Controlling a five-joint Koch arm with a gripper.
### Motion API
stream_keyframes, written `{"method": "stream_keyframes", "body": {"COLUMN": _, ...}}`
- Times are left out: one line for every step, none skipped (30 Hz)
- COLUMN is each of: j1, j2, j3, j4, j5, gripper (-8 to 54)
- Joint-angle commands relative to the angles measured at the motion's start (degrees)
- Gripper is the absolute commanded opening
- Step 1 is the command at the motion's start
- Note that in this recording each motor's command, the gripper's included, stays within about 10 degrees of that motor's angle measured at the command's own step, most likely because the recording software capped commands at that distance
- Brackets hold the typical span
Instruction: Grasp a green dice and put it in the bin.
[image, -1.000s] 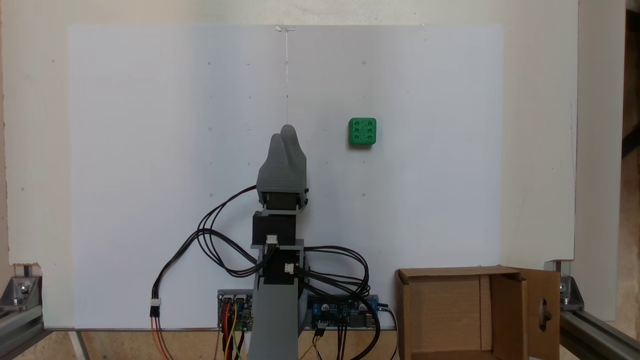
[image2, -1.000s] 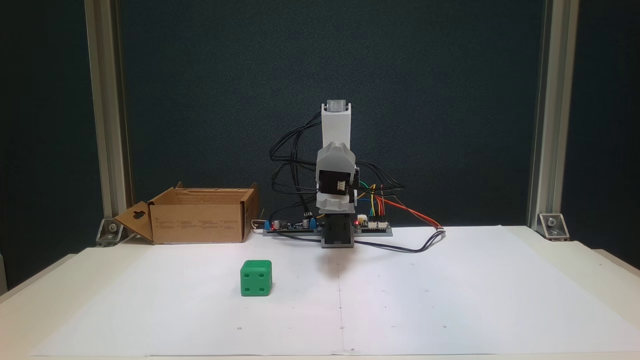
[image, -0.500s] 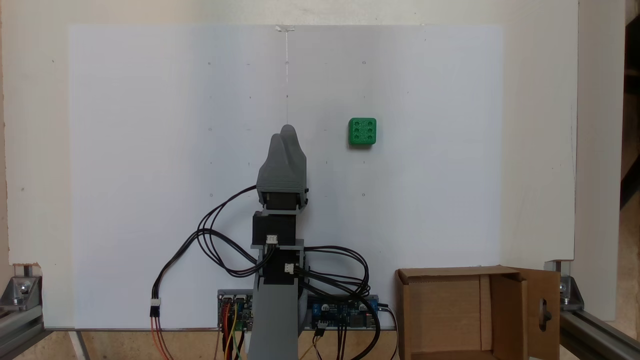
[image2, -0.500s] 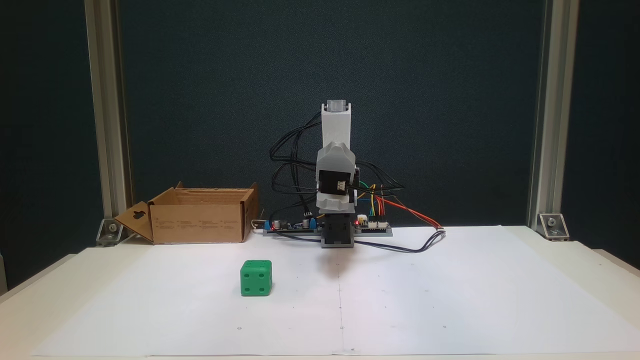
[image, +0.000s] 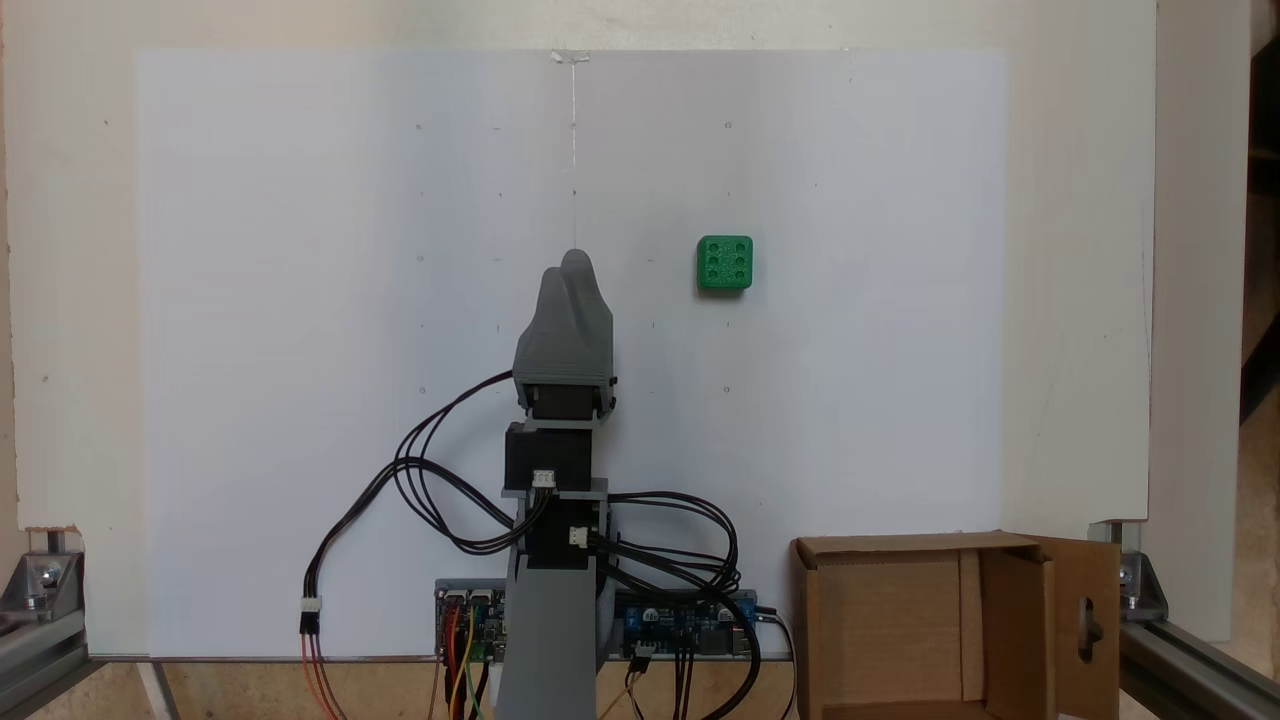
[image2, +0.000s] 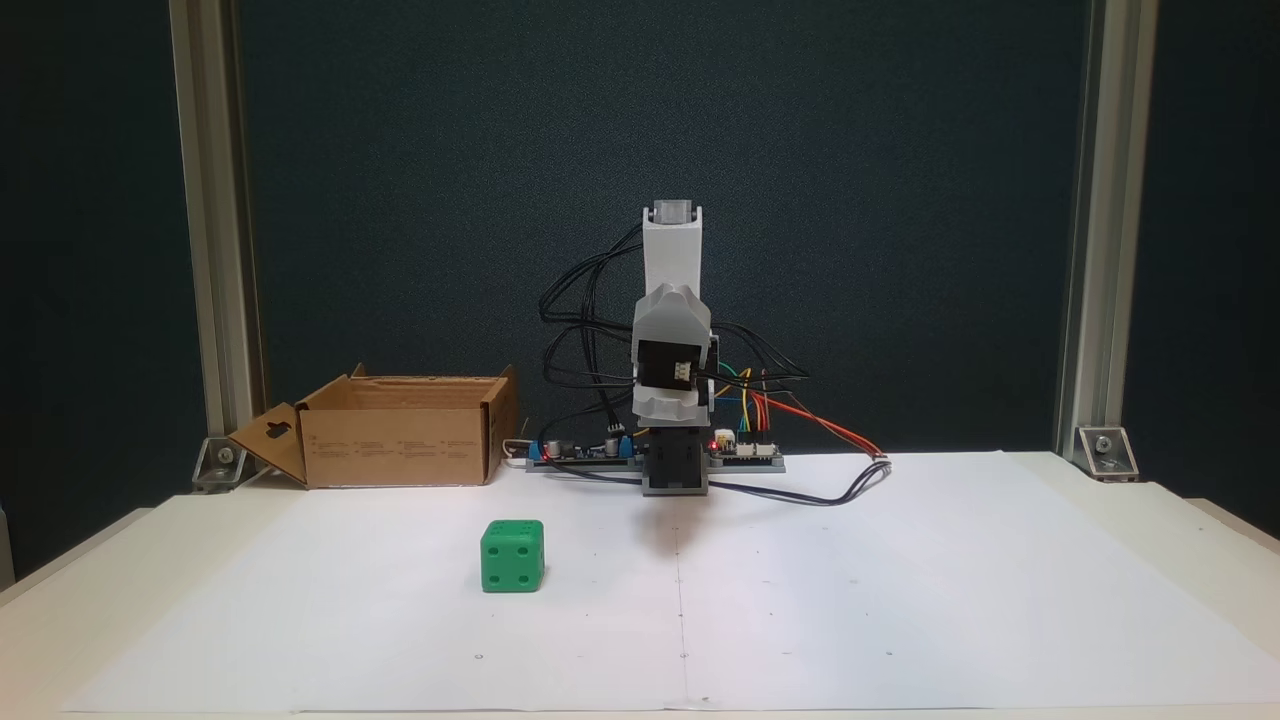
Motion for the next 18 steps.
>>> {"method": "stream_keyframes", "body": {"j1": 0.4, "j2": 6.1, "j3": 2.5, "j4": -3.1, "j5": 2.0, "gripper": 44.6}}
{"method": "stream_keyframes", "body": {"j1": 0.4, "j2": 6.1, "j3": 2.5, "j4": -3.1, "j5": 2.0, "gripper": 44.6}}
{"method": "stream_keyframes", "body": {"j1": 0.4, "j2": 6.1, "j3": 2.5, "j4": -3.1, "j5": 1.9, "gripper": 44.5}}
{"method": "stream_keyframes", "body": {"j1": 0.4, "j2": 6.1, "j3": 2.5, "j4": -3.1, "j5": 1.9, "gripper": 44.4}}
{"method": "stream_keyframes", "body": {"j1": 0.7, "j2": 6.1, "j3": 2.5, "j4": -3.1, "j5": 1.8, "gripper": 44.3}}
{"method": "stream_keyframes", "body": {"j1": 0.9, "j2": 6.1, "j3": 2.5, "j4": -3.1, "j5": 1.8, "gripper": 44.1}}
{"method": "stream_keyframes", "body": {"j1": 1.1, "j2": 6.1, "j3": 2.5, "j4": -3.1, "j5": 1.8, "gripper": 43.9}}
{"method": "stream_keyframes", "body": {"j1": 1.2, "j2": 6.1, "j3": 2.5, "j4": -3.1, "j5": 1.8, "gripper": 43.9}}
{"method": "stream_keyframes", "body": {"j1": 1.3, "j2": 6.1, "j3": 2.5, "j4": -3.1, "j5": 1.8, "gripper": 43.9}}
{"method": "stream_keyframes", "body": {"j1": 1.4, "j2": 6.1, "j3": 2.5, "j4": -3.1, "j5": 1.7, "gripper": 43.9}}
{"method": "stream_keyframes", "body": {"j1": 1.5, "j2": 6.1, "j3": 2.5, "j4": -3.1, "j5": 1.7, "gripper": 43.9}}
{"method": "stream_keyframes", "body": {"j1": 1.6, "j2": 6.1, "j3": 2.5, "j4": -3.0, "j5": 1.6, "gripper": 43.9}}
{"method": "stream_keyframes", "body": {"j1": 1.6, "j2": 6.1, "j3": 2.5, "j4": -2.7, "j5": 1.5, "gripper": 43.9}}
{"method": "stream_keyframes", "body": {"j1": 1.5, "j2": 6.1, "j3": 2.5, "j4": -2.7, "j5": 1.3, "gripper": 43.9}}
{"method": "stream_keyframes", "body": {"j1": 1.3, "j2": 6.1, "j3": 2.5, "j4": -2.7, "j5": 1.3, "gripper": 43.8}}
{"method": "stream_keyframes", "body": {"j1": 1.1, "j2": 6.2, "j3": 2.5, "j4": -2.8, "j5": 1.3, "gripper": 43.5}}
{"method": "stream_keyframes", "body": {"j1": 1.0, "j2": 6.2, "j3": 2.5, "j4": -3.0, "j5": 1.4, "gripper": 43.0}}
{"method": "stream_keyframes", "body": {"j1": 0.9, "j2": 6.2, "j3": 2.3, "j4": -2.9, "j5": 1.4, "gripper": 42.9}}
